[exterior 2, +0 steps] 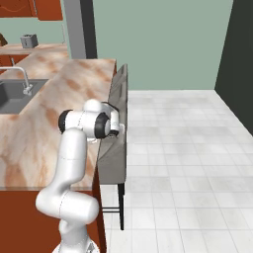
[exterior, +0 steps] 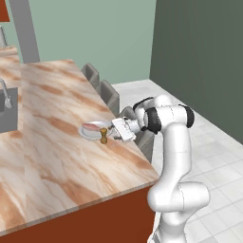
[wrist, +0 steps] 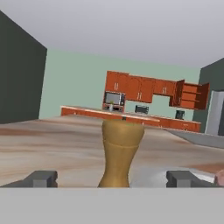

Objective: Retrieve the shaker from the cabinet and place it next the steak on a plate on the dining table.

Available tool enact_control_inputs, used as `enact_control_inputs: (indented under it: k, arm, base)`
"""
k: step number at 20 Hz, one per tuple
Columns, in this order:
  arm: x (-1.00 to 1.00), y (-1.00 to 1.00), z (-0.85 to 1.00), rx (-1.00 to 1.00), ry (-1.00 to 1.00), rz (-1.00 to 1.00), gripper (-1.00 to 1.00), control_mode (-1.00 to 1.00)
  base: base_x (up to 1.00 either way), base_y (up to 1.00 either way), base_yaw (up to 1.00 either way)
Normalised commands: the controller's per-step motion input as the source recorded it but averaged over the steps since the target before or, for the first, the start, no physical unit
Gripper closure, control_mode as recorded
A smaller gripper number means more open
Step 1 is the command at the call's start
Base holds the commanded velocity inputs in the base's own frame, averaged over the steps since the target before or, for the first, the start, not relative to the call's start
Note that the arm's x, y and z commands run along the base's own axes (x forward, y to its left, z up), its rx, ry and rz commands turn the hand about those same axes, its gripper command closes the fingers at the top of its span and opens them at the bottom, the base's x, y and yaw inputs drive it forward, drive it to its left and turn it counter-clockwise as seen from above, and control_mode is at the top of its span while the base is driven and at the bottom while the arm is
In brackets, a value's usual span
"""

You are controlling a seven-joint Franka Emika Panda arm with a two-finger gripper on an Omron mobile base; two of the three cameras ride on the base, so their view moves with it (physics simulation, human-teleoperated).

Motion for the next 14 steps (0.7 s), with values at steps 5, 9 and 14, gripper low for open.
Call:
enact_control_inputs:
  k: [5, 9, 14]
  arm:
    - [-0.97, -0.55, 0.87, 0.13, 0.0, 0.0, -1.0, -1.0]
    - [-1.0, -0.11, 1.0, 0.0, 0.0, 0.0, -1.0, -1.0]
    - [-1.0, 0.01, 1.0, 0.0, -0.06, 0.03, -1.0, -1.0]
  base:
    - [0.0, 0.0, 0.0]
    - [0.0, 0.0, 0.0]
    - [0.0, 0.0, 0.0]
